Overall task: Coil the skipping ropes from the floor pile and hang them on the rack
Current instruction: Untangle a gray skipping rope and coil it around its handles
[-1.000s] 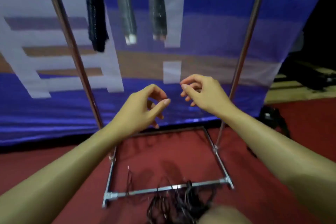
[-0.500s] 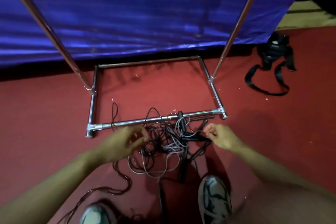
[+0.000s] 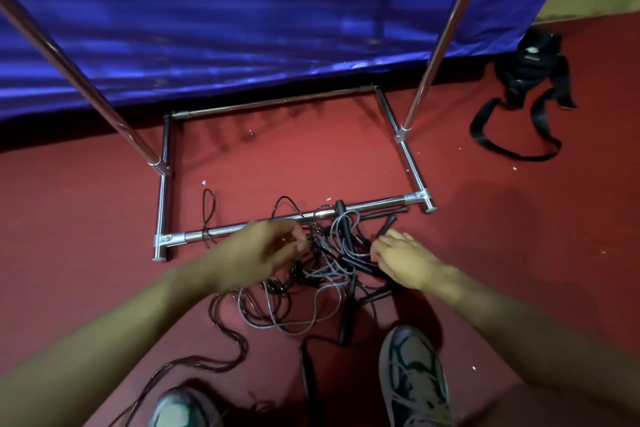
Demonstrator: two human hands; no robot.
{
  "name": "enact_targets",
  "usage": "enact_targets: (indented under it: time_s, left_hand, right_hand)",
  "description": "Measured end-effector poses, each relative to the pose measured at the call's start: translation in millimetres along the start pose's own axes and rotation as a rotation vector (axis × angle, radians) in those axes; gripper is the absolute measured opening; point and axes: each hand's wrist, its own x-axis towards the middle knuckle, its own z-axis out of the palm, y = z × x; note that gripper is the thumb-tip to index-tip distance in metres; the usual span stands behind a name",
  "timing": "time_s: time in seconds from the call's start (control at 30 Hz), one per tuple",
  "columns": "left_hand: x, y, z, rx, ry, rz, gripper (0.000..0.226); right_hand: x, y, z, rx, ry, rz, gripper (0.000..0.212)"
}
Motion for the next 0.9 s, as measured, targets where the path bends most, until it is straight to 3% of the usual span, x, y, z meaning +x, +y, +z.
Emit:
enact_targets:
  time_s: [0.07,0.13,0.23,0.33,0.43,0.57,0.63,0.77,0.83,0.9]
  left_hand:
    - [-0.3,13.3,-6.6,0.042,0.001,0.012,0.010]
    - [0.0,25.4,-9.7,0.094,-0.029,0.041,0.010]
    - [-3.2,34.4,-9.4,0.113,-0.053,0.048,0.011]
    - [-13.2,34.7,-4.7,0.111,-0.072,0.045,0.013]
    - [-24.2,34.2,-4.2,0.122,-0.058,0.050,0.010]
    - [-31.3,43.4,-23.2,0.112,0.043,0.104,0.006]
    - [-32.4,62.8,-39.9,0.218,0.103,0.143,0.026]
    - [-34.5,121.5,-80.2,0.471,0.136,0.210,0.070]
    - [-38.9,150.7,-98.4,0.550,0.134,0.227,0.066]
    - [-45.5,177.9,-116.7,0.537,0.162,0.238,0.041]
  right_hand:
    - [-11.7,4.5,-4.9,0.030,-0.187,-0.033,0.025]
    - [-20.3,3.4,0.4,0.037,-0.271,0.010,0.035]
    - [-21.5,-8.9,19.4,0.010,-0.197,0.144,0.043]
    - [-18.0,-22.8,40.8,-0.157,-0.091,0.251,0.036]
    - [-18.2,-28.1,34.1,-0.163,-0.010,0.247,0.032]
    - [-37.2,-30.5,-58.7,0.286,0.001,0.036,0.016]
    - [-51.5,-40.7,-128.6,0.409,0.013,-0.125,0.011]
    - [-78.5,-75.0,-262.5,0.381,0.185,-0.292,0.017]
    - [-96.0,-93.2,-320.5,0.350,0.197,-0.318,0.012]
    - [-114.1,-107.7,-366.3,0.329,0.210,-0.322,0.018]
